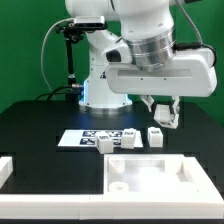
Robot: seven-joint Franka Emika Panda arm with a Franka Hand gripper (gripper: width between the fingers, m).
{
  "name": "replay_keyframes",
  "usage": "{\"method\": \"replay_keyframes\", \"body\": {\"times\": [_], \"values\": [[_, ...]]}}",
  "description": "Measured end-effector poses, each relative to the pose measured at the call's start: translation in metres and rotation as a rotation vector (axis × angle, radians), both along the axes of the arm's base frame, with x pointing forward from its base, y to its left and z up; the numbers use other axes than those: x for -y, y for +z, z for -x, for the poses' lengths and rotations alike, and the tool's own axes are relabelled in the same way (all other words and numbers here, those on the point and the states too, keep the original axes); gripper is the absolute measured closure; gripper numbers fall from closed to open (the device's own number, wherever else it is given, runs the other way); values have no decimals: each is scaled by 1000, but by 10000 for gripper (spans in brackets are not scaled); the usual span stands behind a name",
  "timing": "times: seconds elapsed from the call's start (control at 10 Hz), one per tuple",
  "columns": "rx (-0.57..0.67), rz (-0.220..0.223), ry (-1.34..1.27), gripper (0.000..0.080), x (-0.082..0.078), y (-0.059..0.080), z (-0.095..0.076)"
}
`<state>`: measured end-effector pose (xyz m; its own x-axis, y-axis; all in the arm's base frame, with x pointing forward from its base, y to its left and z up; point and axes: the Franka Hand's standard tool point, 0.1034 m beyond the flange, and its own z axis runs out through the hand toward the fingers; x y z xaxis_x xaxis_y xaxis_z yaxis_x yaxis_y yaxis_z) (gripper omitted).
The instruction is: Assemble one leg
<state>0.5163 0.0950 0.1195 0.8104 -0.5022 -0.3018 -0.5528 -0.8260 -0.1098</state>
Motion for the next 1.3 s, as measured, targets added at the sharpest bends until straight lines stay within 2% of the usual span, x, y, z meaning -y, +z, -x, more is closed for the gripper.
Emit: {"method": "replay_keyframes", "body": {"times": [0.1,0.2,0.4,0.5,0.6,0.9,1.1,1.2,1.3], "values": [[73,26,5,512,-2,0,-5],[106,42,25,512,3,3,-14],[241,53,42,512,22,31,-67],[318,88,52,512,24,38,-83],[375,110,60,512,19,42,-89],[553,154,23,512,4,38,-91],[640,190,76,512,-8,28,-98],[701,217,93,512,-8,24,-105],[760,251,118,512,-1,20,-109]]}}
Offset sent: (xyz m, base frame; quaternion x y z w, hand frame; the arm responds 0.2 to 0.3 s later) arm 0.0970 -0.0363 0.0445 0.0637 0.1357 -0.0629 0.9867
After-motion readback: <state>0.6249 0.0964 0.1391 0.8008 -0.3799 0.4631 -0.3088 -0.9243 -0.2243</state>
